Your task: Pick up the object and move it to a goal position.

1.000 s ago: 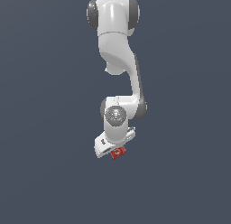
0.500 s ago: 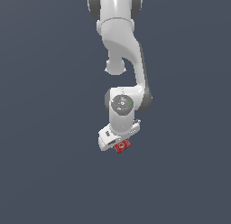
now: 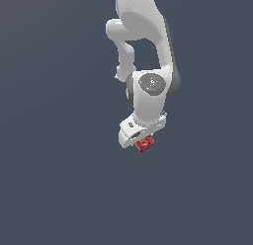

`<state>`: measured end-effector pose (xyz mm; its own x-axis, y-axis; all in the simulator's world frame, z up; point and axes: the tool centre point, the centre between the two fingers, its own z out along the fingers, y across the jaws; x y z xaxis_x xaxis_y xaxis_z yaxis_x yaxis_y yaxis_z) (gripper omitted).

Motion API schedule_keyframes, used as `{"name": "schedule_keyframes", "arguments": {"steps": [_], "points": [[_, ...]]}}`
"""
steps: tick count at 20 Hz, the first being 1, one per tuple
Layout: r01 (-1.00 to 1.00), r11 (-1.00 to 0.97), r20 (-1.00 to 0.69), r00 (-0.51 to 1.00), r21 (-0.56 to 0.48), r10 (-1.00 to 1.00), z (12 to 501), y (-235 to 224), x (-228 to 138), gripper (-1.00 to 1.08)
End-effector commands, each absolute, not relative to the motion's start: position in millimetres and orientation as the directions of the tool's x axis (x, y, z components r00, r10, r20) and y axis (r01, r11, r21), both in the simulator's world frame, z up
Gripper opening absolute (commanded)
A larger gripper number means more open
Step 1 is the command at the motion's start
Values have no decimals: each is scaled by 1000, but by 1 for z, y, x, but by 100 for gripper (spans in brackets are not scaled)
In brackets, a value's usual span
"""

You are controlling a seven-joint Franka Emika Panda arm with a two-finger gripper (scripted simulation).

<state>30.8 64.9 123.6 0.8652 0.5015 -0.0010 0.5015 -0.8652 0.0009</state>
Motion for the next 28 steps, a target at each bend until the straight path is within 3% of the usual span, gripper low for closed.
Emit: {"name": "schedule_keyframes", "arguments": {"steps": [1, 19, 28], "points": [[502, -865, -1, 865, 2, 502, 145, 78, 19, -100], [502, -865, -1, 865, 3, 502, 317, 181, -71, -100], [502, -865, -1, 865, 1, 502, 379, 218, -100, -100]]}}
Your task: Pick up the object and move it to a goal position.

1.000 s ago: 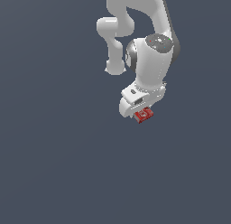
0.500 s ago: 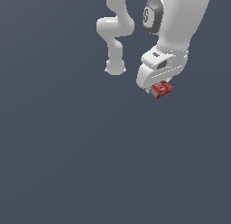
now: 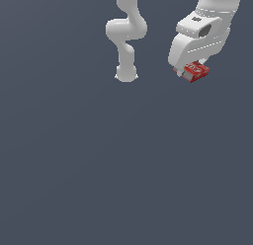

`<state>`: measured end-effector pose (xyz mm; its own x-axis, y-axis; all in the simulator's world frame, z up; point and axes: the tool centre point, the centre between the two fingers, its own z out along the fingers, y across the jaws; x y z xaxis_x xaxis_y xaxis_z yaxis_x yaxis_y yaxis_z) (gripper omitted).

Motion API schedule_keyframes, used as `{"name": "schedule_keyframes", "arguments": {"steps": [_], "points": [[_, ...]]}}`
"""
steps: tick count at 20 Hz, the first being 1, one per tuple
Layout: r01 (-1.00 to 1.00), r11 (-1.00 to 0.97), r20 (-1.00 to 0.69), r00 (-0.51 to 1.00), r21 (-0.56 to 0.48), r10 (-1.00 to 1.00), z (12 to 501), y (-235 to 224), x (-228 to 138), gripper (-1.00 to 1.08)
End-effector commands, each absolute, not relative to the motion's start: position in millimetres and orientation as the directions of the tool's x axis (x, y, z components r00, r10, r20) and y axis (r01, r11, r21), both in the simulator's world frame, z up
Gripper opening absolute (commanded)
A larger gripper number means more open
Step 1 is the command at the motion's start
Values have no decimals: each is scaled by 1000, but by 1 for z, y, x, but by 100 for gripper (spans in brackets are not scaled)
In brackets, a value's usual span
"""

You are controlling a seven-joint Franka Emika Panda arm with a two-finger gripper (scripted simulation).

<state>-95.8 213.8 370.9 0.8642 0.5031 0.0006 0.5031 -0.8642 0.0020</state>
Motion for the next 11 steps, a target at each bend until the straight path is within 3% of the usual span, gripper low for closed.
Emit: {"name": "schedule_keyframes", "arguments": {"steps": [1, 11], "points": [[502, -865, -1, 865, 1, 502, 384, 221, -102, -100], [502, -865, 0, 865, 0, 502, 398, 231, -106, -100]]}}
